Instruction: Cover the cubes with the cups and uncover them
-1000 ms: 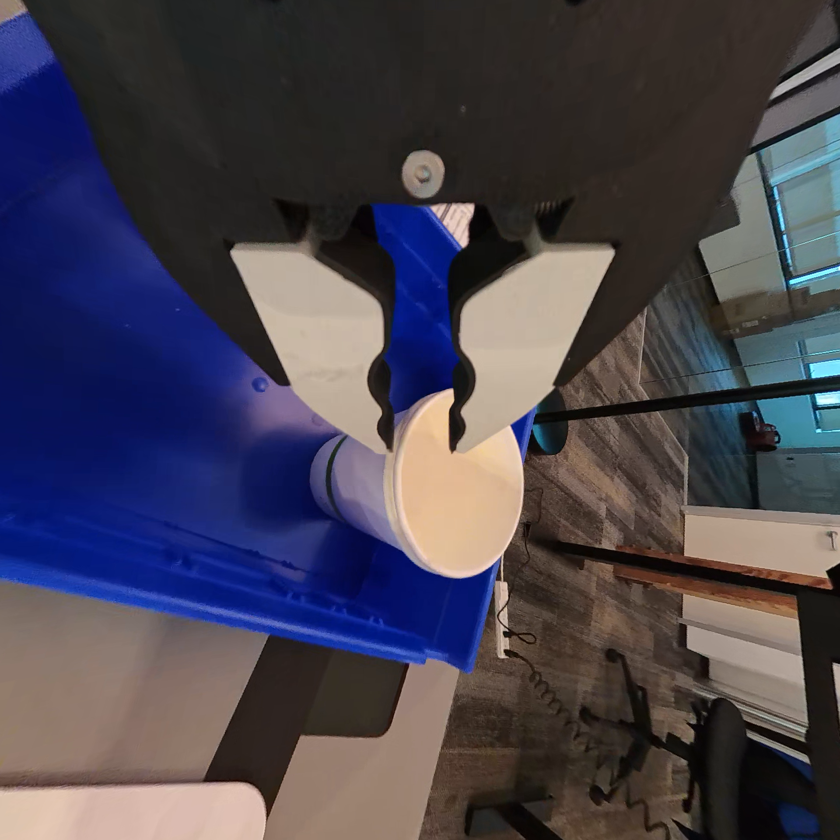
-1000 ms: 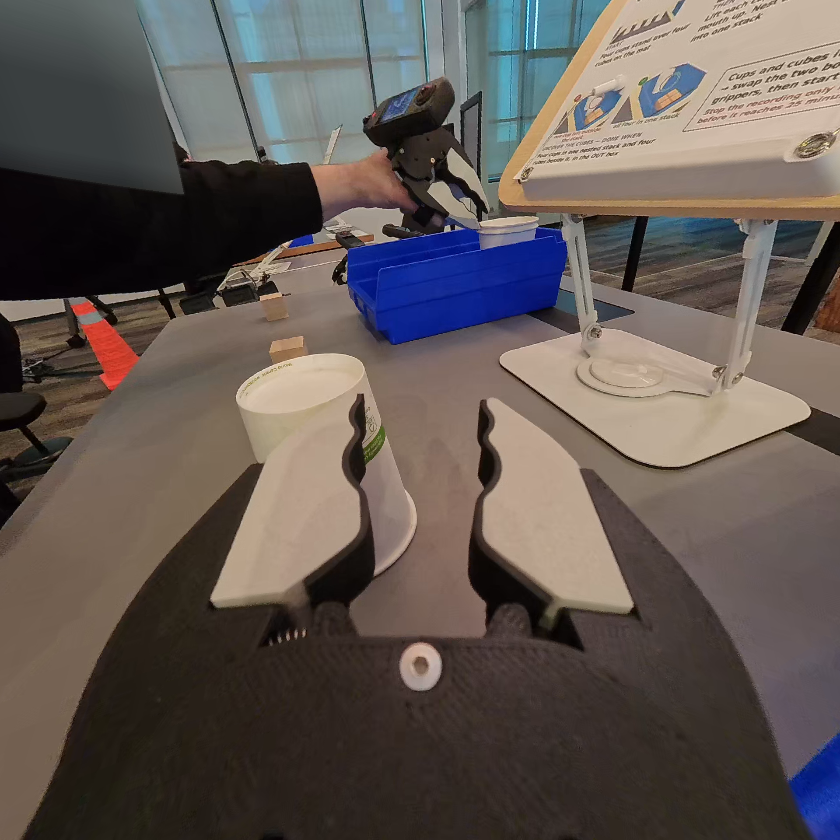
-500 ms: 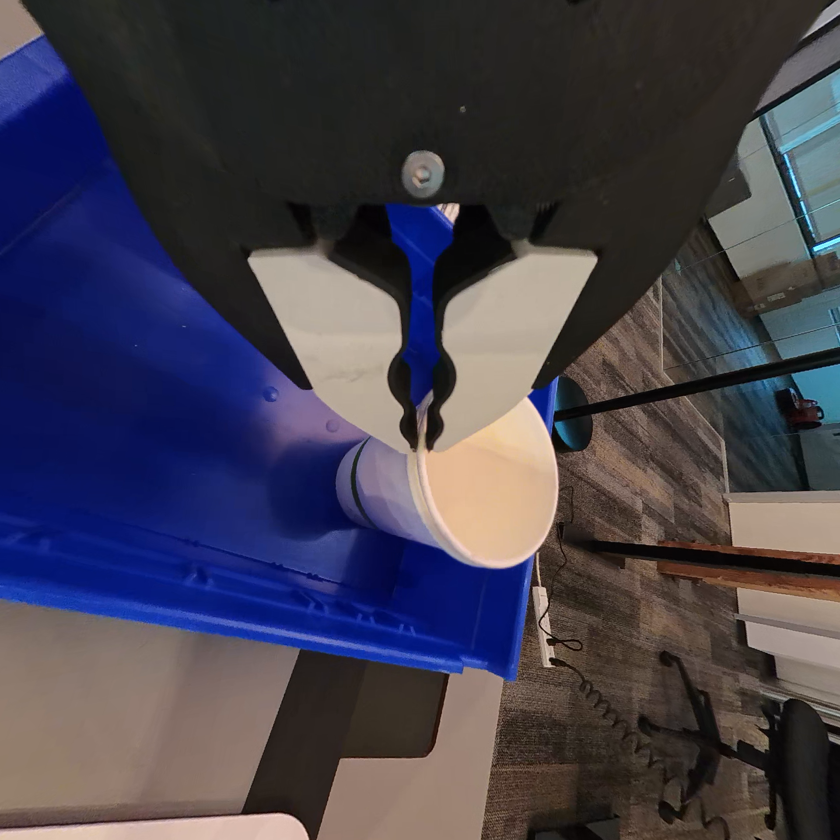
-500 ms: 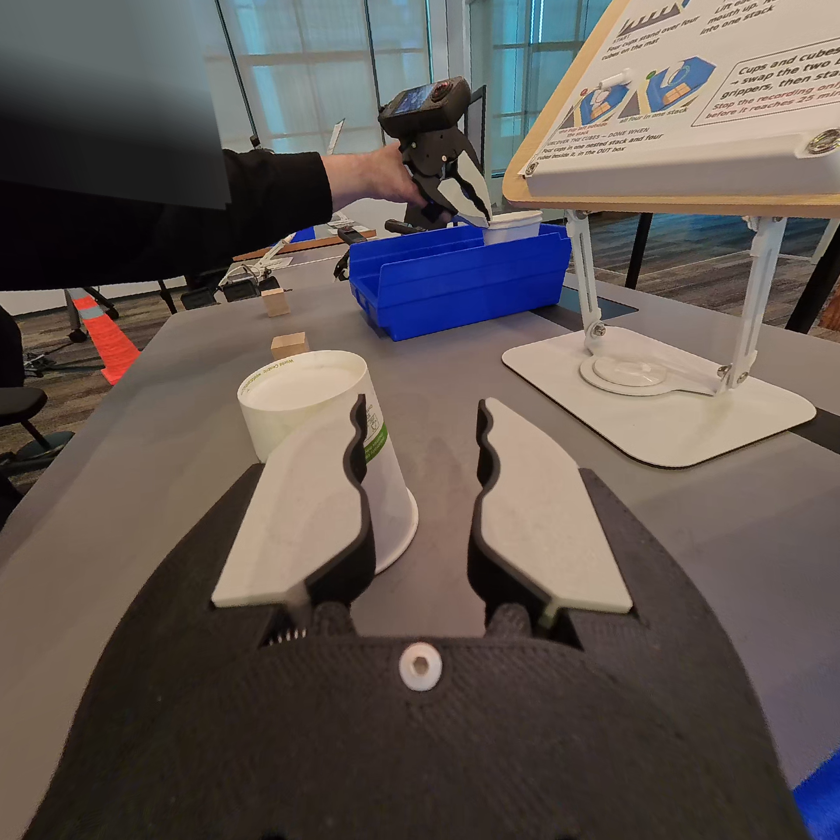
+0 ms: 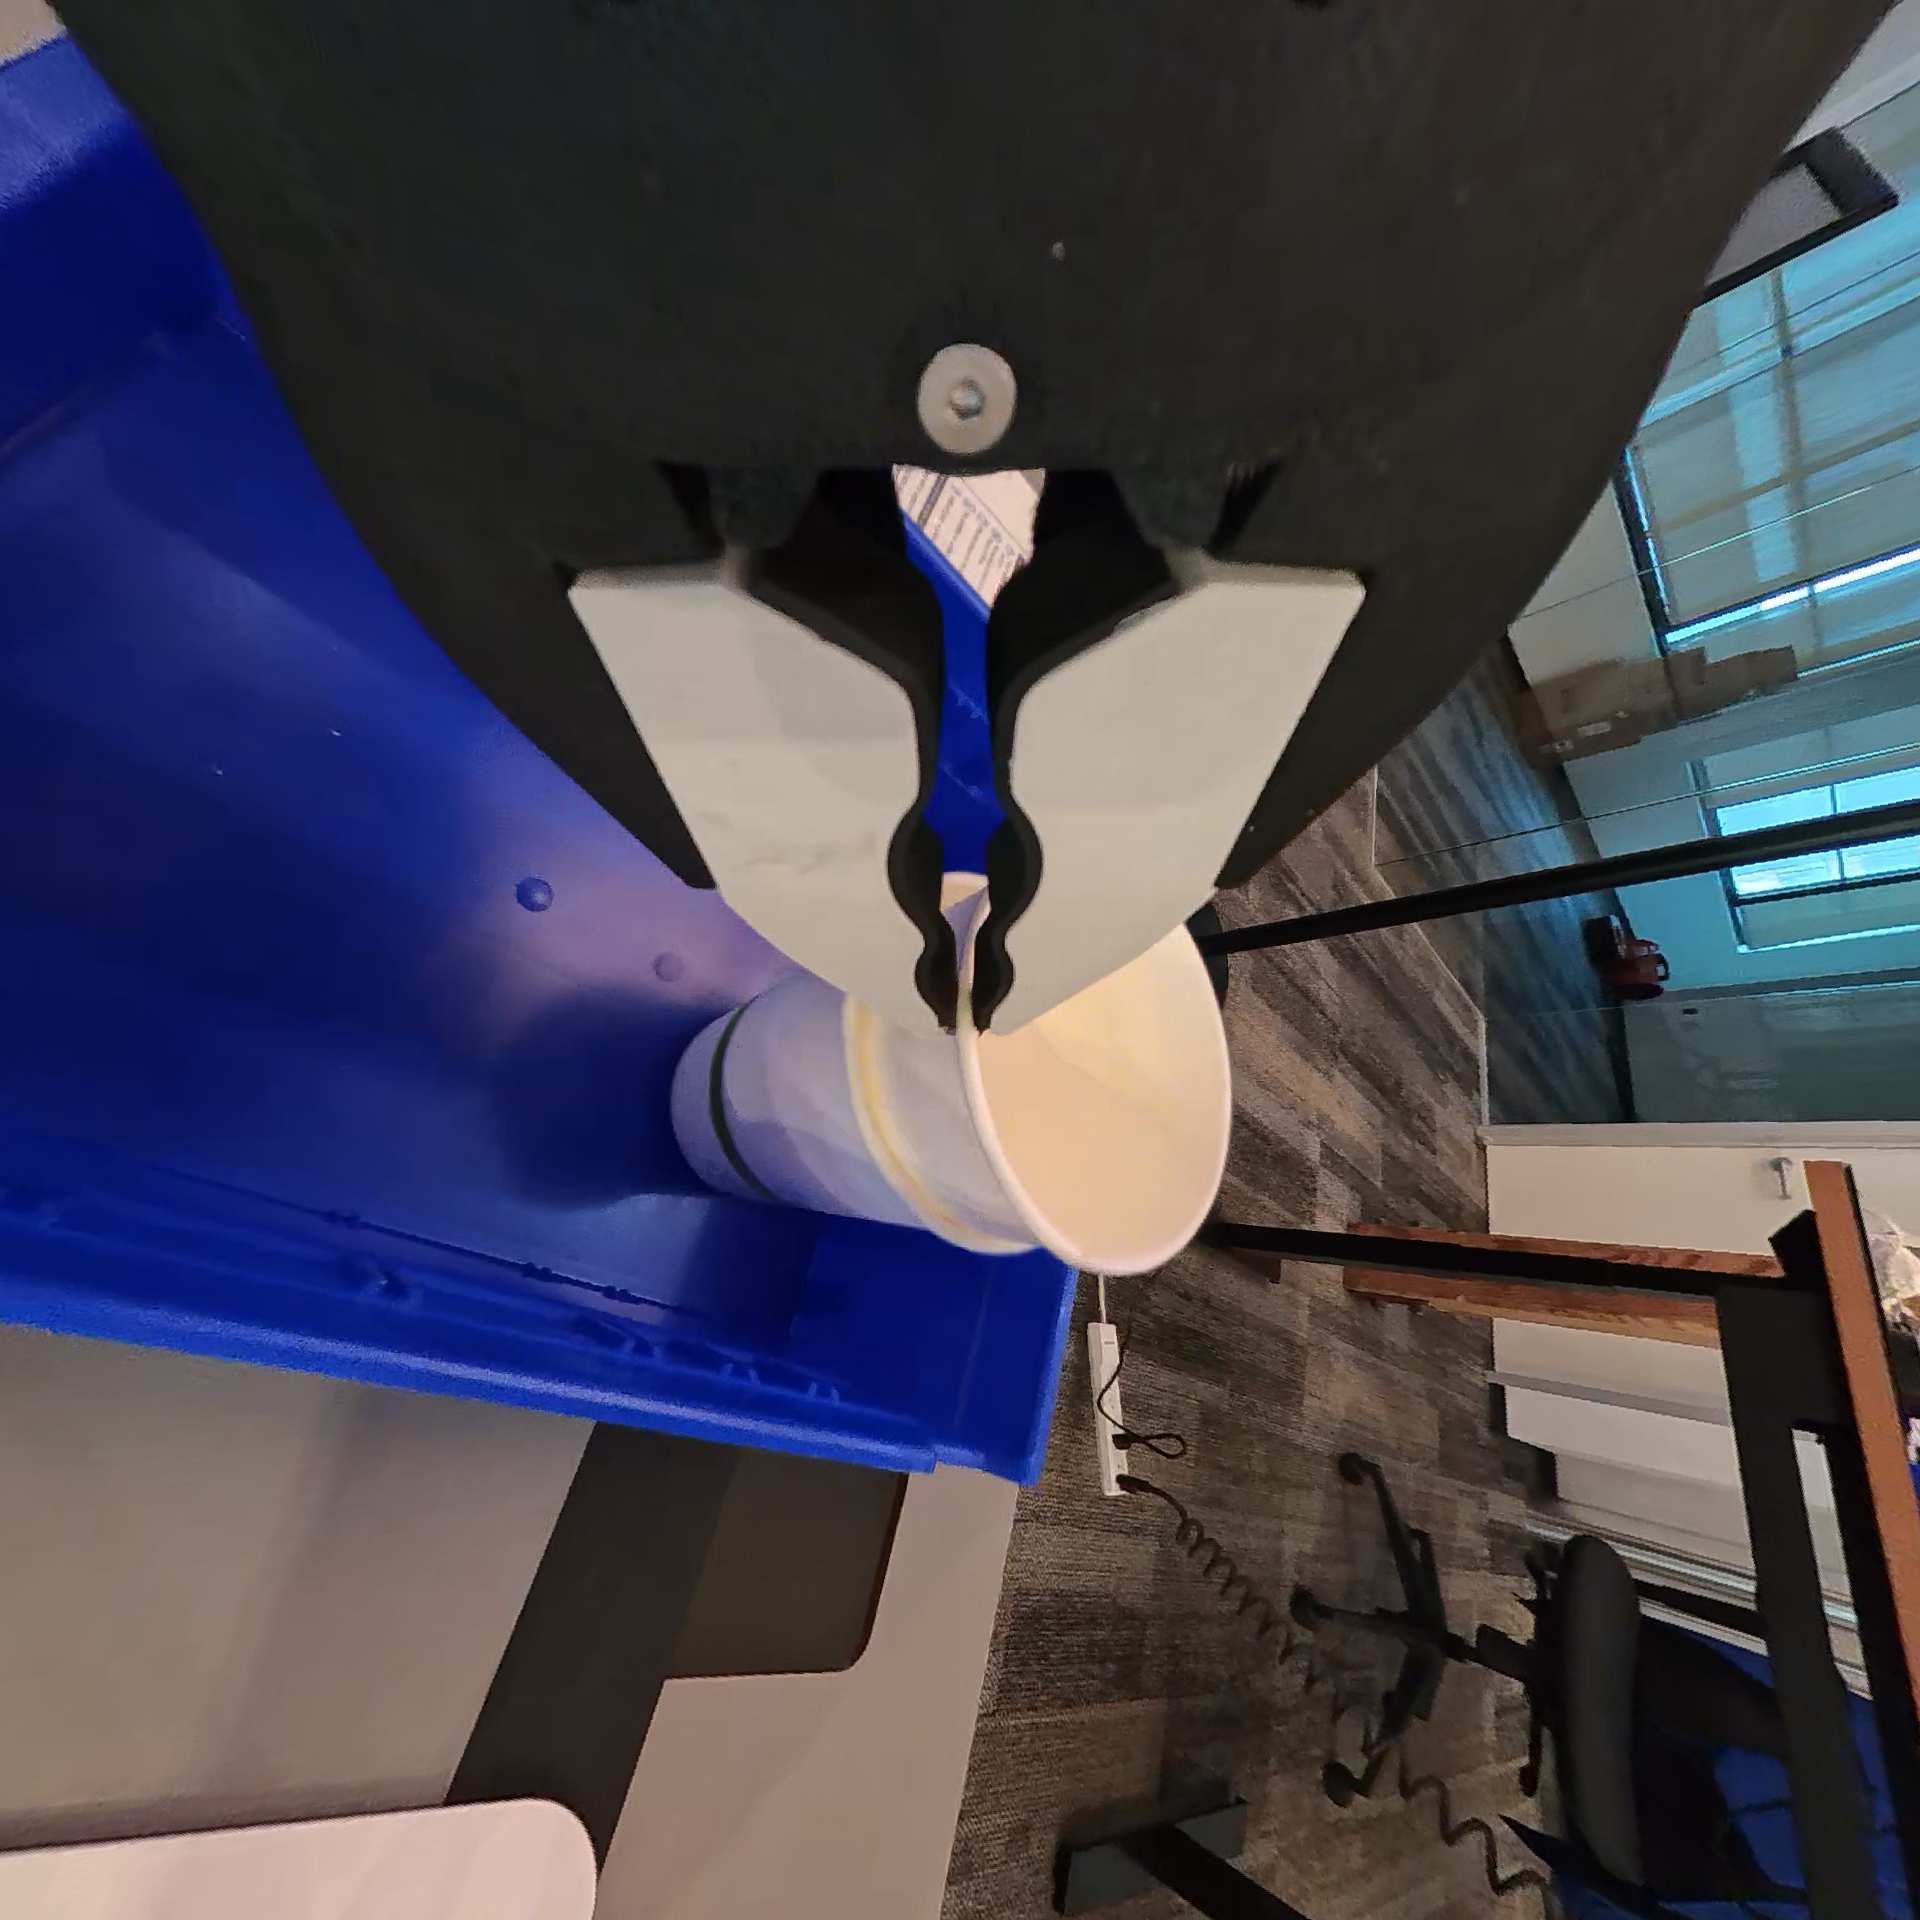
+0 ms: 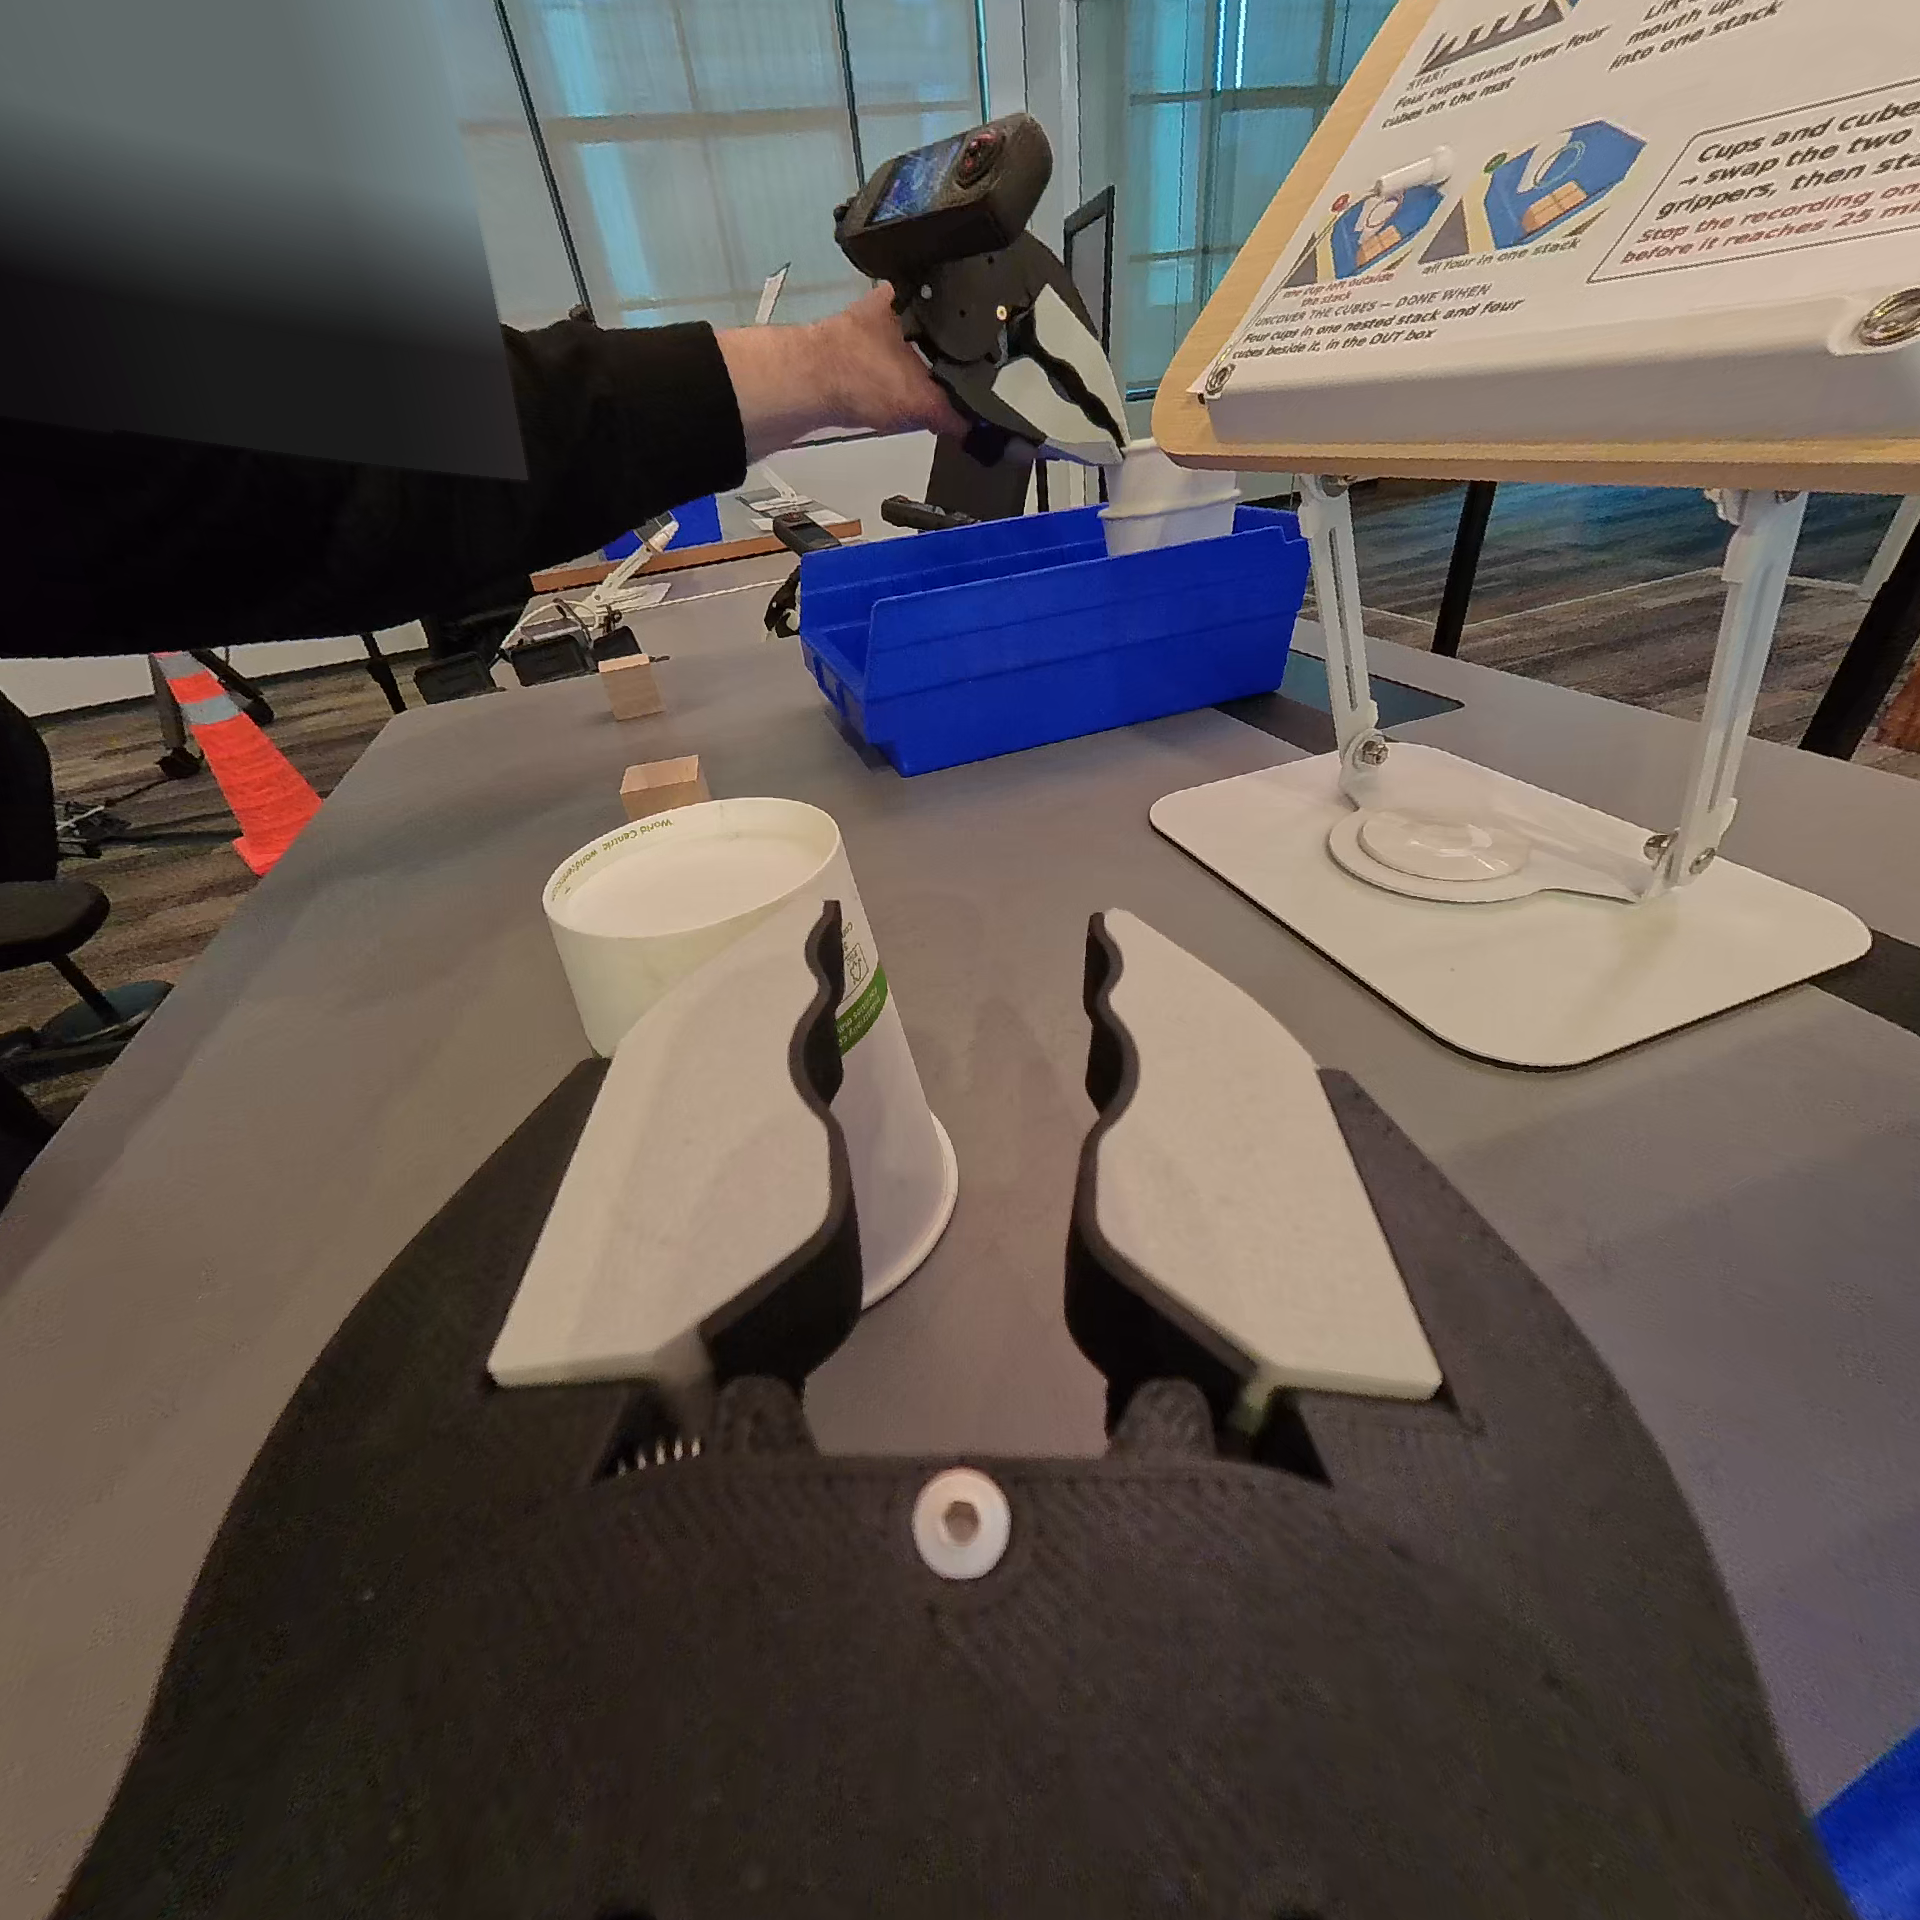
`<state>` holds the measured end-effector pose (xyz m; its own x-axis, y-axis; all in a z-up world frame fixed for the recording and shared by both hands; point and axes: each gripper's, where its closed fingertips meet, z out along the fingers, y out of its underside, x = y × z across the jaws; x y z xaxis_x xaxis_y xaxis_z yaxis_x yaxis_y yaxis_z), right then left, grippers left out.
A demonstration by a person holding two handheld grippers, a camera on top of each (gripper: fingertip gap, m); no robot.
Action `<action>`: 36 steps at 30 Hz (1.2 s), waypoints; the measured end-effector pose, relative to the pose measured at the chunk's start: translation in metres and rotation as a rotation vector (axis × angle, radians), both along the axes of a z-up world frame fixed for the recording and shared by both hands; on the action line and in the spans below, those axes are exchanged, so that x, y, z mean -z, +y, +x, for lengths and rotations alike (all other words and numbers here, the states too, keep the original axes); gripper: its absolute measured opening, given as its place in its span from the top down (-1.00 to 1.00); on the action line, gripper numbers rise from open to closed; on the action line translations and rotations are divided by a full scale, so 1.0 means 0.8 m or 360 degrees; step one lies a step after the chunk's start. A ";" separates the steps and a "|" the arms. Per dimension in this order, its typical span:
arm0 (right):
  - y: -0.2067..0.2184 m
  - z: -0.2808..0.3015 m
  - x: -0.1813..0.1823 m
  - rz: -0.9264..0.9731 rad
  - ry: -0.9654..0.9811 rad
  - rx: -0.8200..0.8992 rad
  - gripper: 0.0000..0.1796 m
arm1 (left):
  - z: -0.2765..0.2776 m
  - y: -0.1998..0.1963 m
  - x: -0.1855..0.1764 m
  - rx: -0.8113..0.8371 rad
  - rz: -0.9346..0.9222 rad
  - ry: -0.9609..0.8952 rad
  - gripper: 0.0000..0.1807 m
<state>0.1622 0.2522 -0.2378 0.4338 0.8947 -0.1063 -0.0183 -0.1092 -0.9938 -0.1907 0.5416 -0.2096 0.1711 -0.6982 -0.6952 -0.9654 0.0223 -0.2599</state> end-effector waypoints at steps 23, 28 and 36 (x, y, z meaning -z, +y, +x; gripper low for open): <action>0.000 0.003 0.001 0.0038 -0.0044 0.0072 0.46 | 0.000 -0.091 -0.163 -0.0008 0.0381 -0.0074 0.97; -0.007 0.001 -0.013 0.0130 -0.0058 0.0119 0.43 | 0.016 -0.152 -0.178 0.0029 0.0396 -0.0224 0.97; -0.069 -0.048 -0.119 0.0547 0.0068 0.0133 0.41 | 0.087 -0.281 -0.198 0.0207 0.0374 -0.0763 0.97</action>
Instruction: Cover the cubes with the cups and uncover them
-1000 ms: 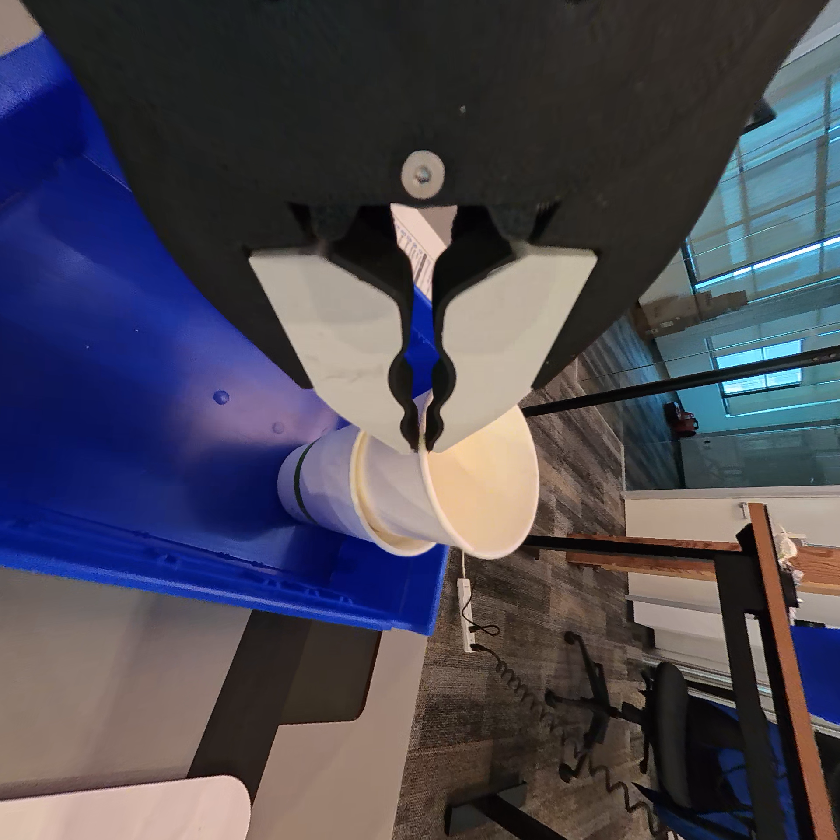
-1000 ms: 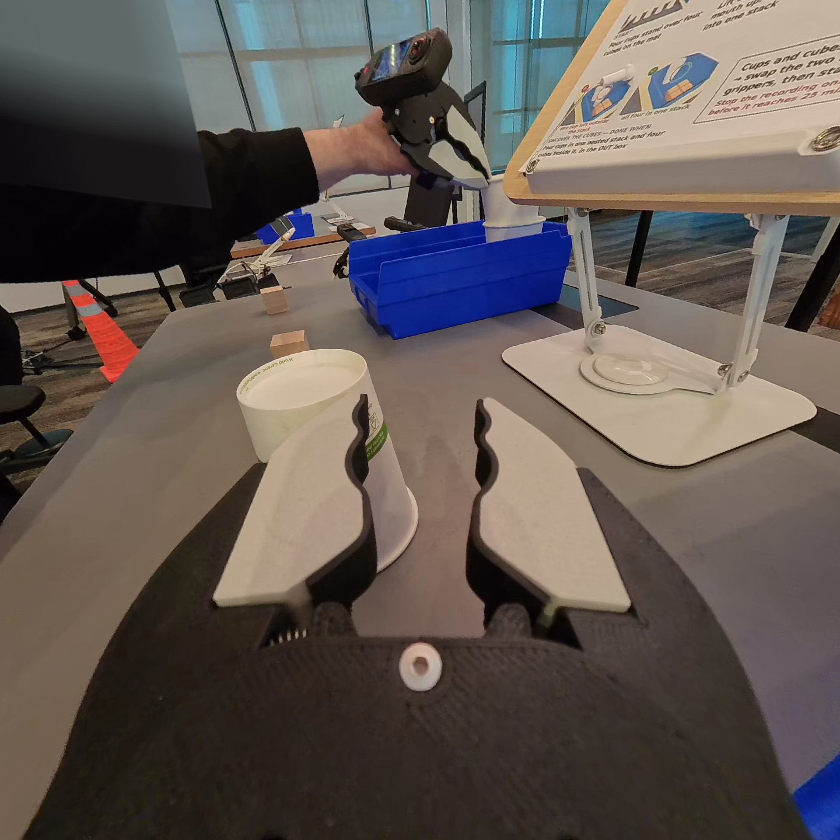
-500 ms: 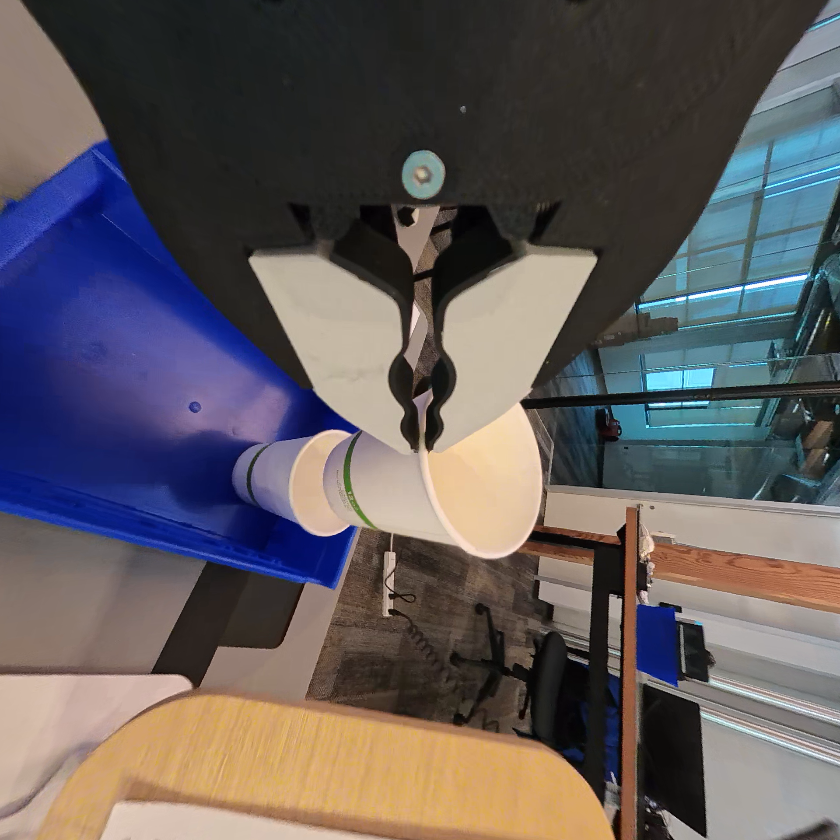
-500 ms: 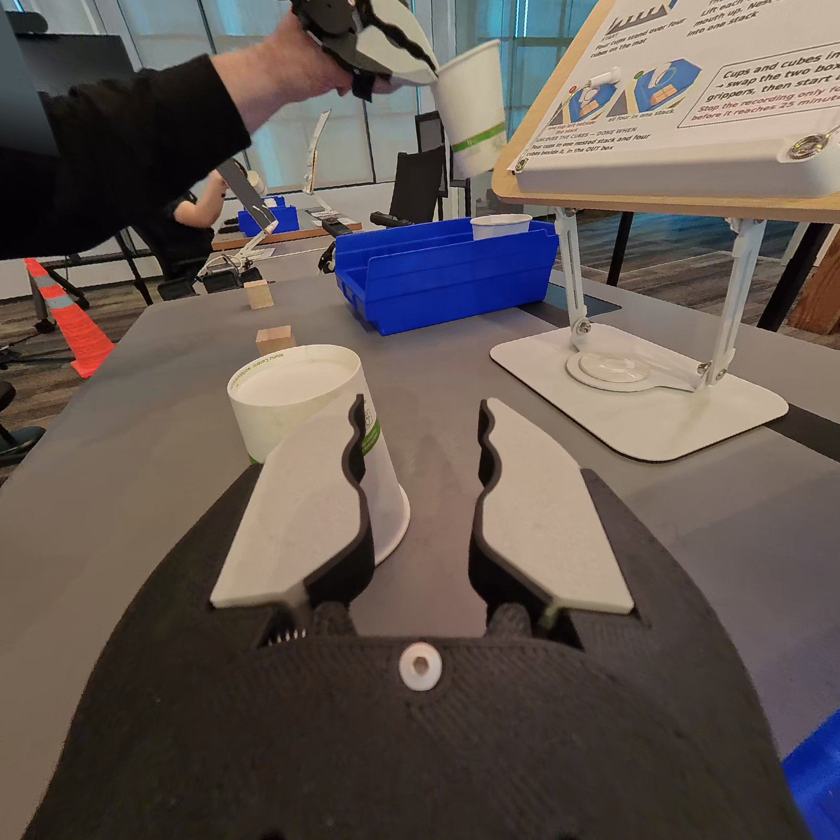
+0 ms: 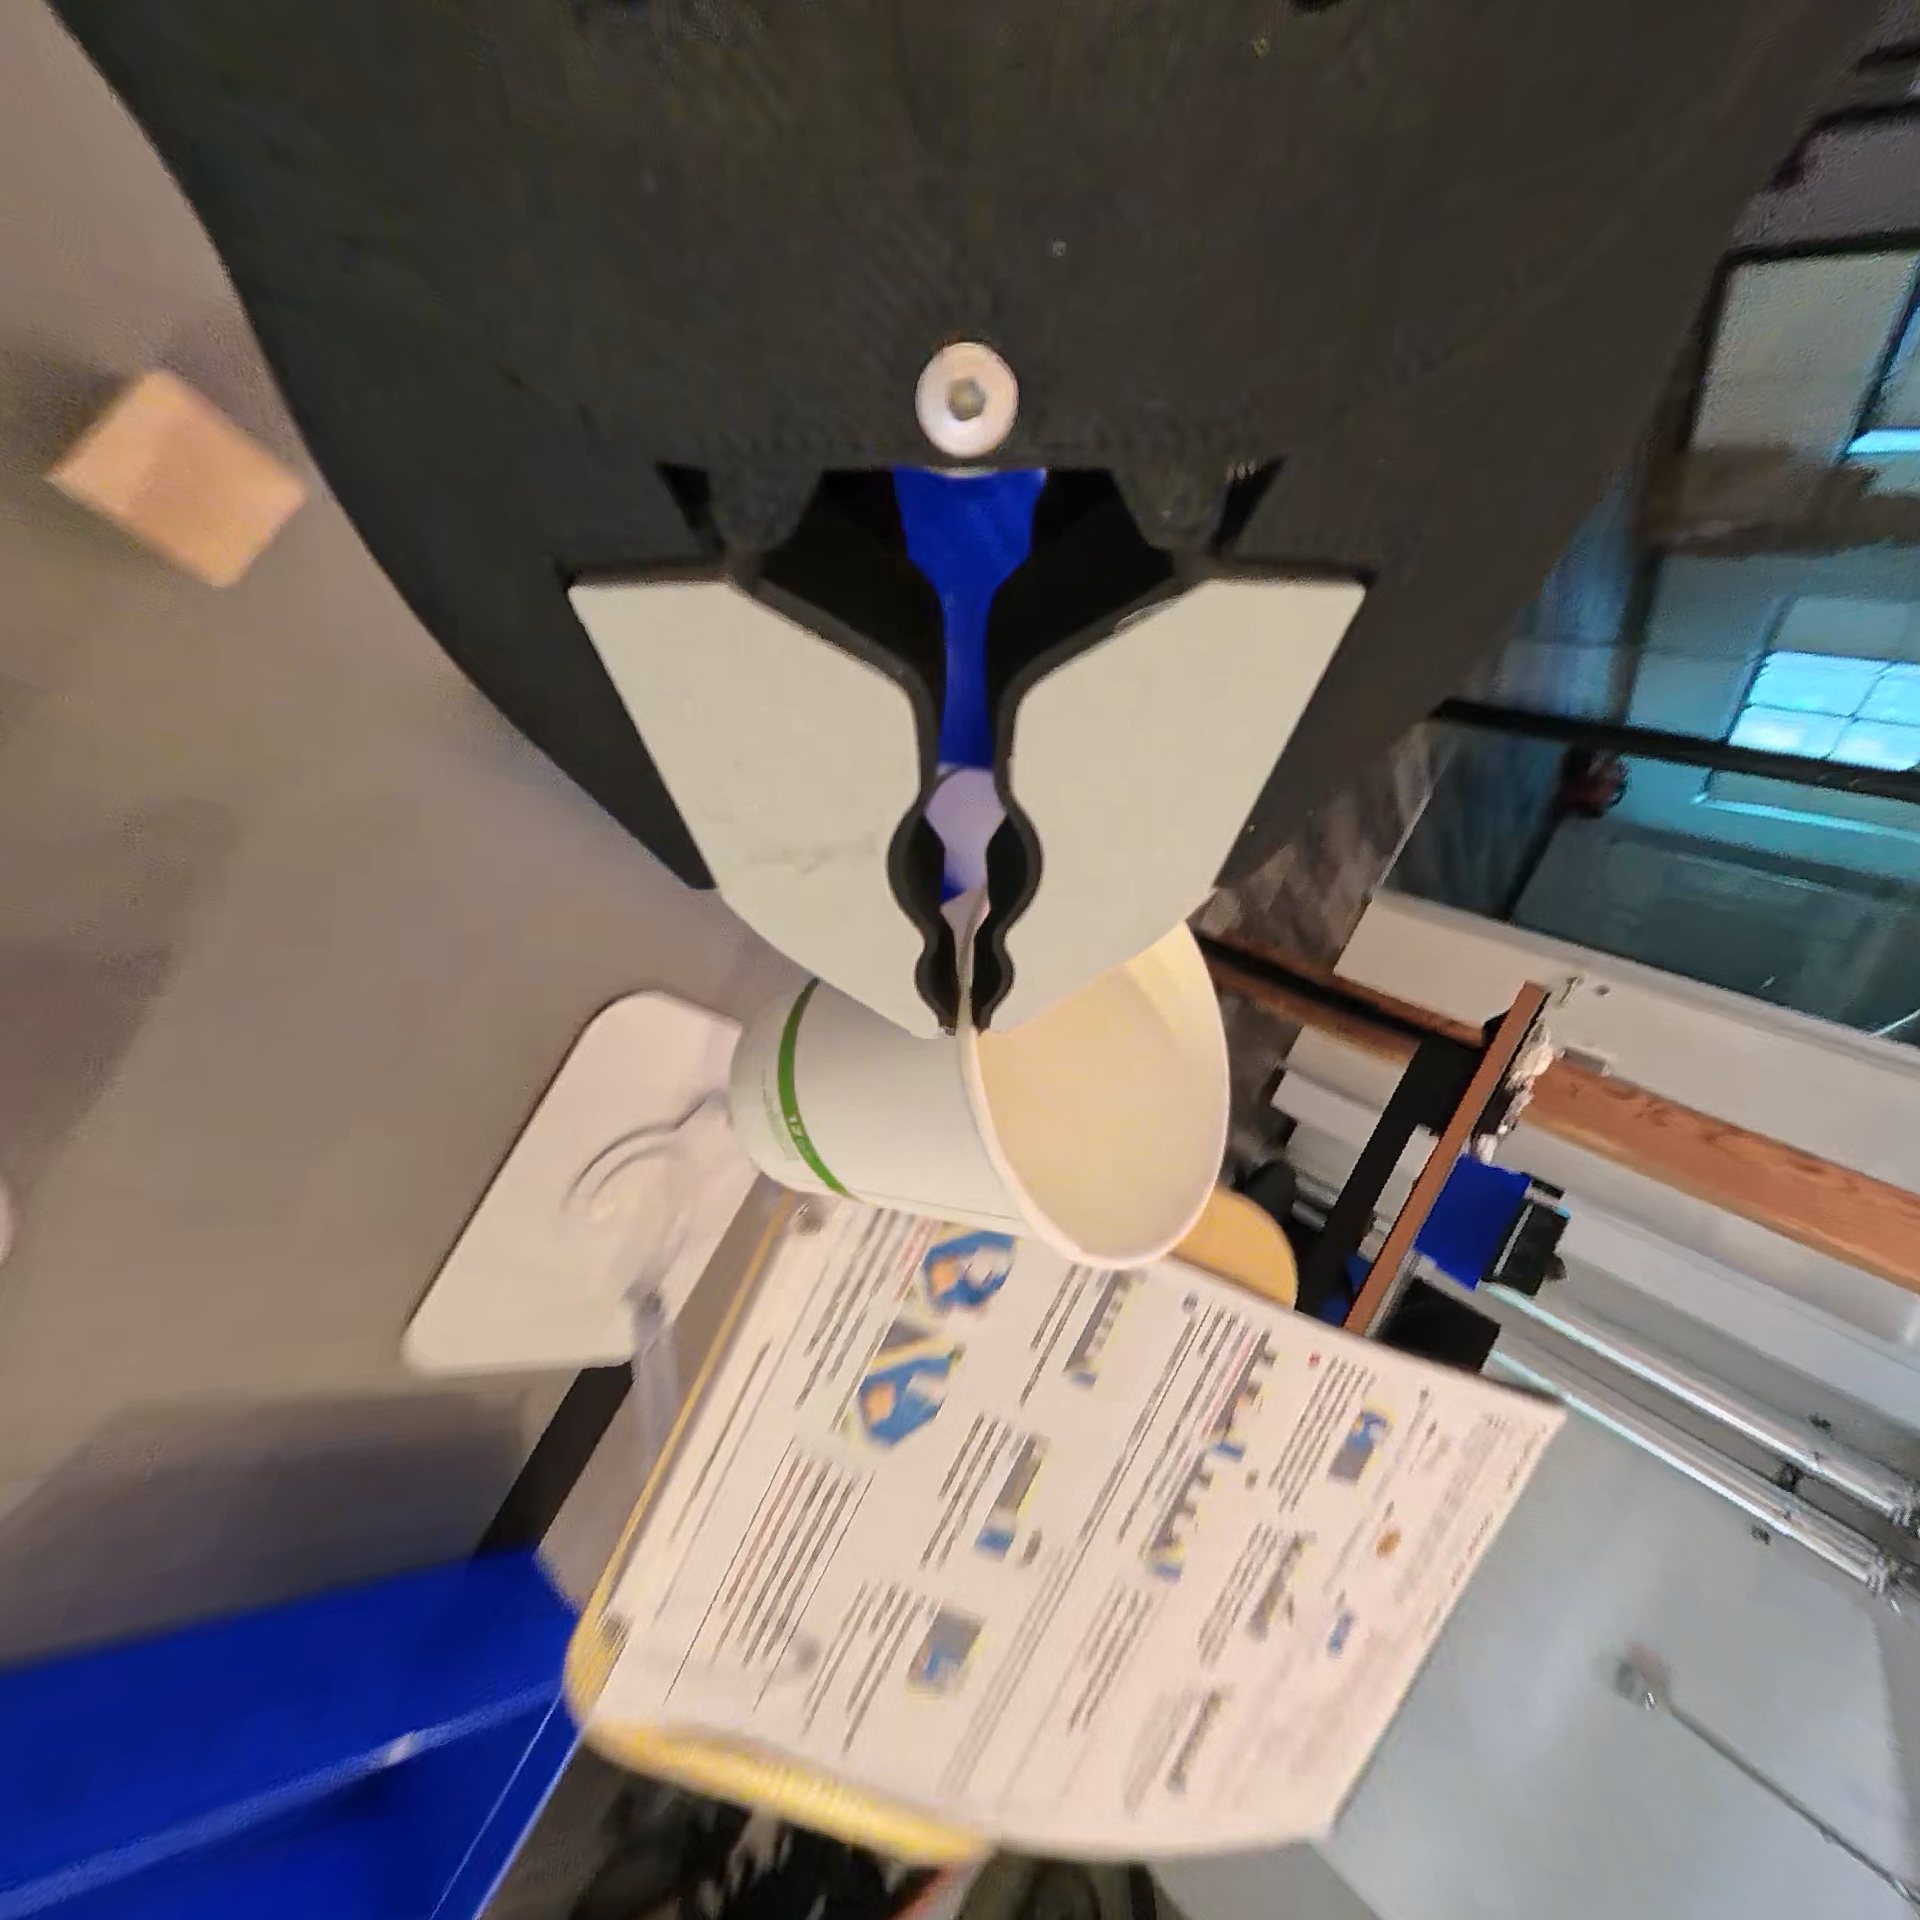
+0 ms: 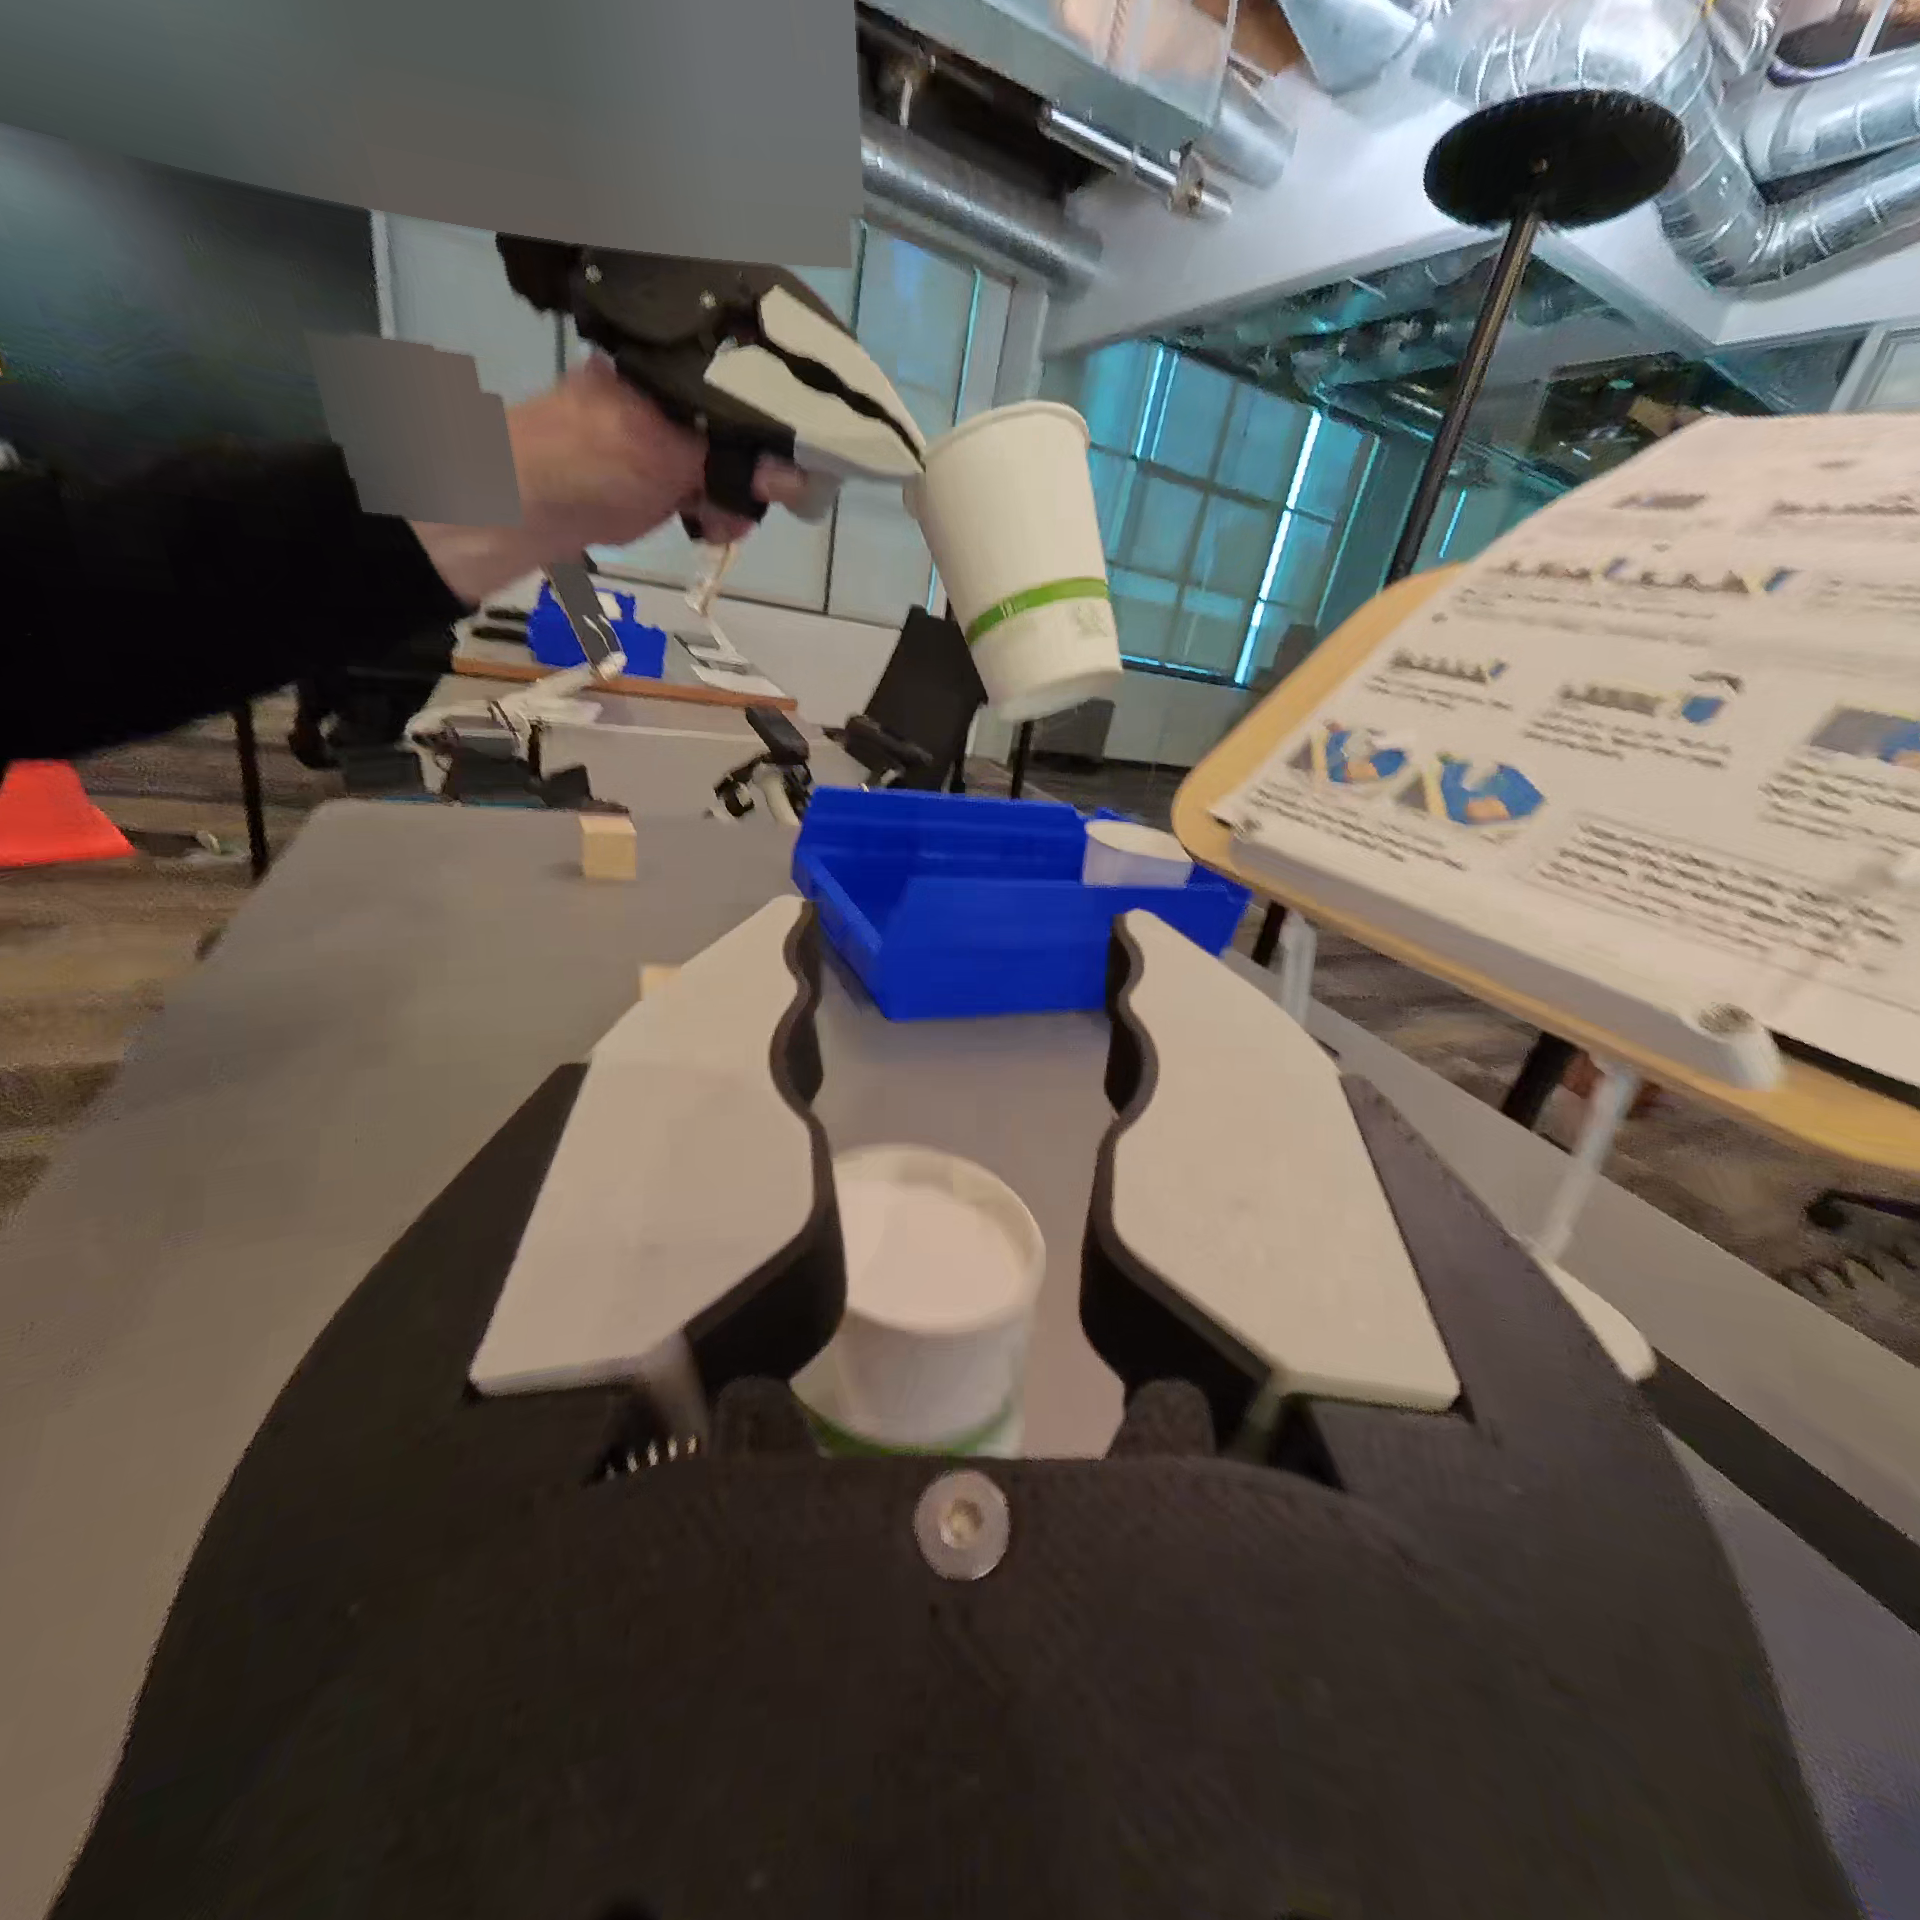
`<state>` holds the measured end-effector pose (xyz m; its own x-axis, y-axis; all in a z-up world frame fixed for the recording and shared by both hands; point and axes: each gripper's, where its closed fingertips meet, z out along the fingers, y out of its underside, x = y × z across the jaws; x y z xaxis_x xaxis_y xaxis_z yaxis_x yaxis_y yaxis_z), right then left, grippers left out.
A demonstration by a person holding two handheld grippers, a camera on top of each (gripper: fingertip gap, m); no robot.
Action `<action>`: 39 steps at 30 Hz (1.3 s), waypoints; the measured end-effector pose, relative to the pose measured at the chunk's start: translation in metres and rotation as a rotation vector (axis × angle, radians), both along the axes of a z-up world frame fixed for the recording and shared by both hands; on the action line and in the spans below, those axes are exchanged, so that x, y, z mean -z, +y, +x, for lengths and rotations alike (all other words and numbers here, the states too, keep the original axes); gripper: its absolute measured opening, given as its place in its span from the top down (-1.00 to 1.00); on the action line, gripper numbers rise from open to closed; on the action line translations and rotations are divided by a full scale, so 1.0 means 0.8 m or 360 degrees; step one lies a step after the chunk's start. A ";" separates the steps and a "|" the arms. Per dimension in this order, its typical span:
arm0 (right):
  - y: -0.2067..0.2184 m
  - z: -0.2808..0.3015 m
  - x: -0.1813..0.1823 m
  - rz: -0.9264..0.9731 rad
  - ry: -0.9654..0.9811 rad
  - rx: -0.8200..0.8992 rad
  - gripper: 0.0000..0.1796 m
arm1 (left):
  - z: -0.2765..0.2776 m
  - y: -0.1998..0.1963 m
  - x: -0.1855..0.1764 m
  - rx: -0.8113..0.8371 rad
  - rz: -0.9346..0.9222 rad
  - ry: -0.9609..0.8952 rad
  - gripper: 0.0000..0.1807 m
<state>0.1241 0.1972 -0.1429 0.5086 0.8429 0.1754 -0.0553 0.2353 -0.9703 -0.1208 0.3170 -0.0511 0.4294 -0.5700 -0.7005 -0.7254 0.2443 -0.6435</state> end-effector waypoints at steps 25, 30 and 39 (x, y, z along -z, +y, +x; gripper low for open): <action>0.022 -0.102 -0.058 -0.0706 0.0681 -0.0643 -0.30 | 0.148 -0.188 0.022 0.0584 -0.0171 -0.0742 0.97; 0.011 -0.107 -0.059 -0.0737 0.0647 -0.0799 -0.03 | 0.148 -0.187 0.023 0.0626 -0.0221 -0.0847 0.97; 0.023 -0.091 -0.054 -0.0695 0.0315 -0.0519 0.00 | 0.137 -0.173 0.026 0.0527 -0.0242 -0.0750 0.55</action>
<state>0.0512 0.2156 -0.0995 0.1979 0.9345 -0.2959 -0.2480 -0.2443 -0.9375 -0.0109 0.1784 -0.0718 0.4567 -0.8055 -0.3777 -0.2540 0.2888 -0.9231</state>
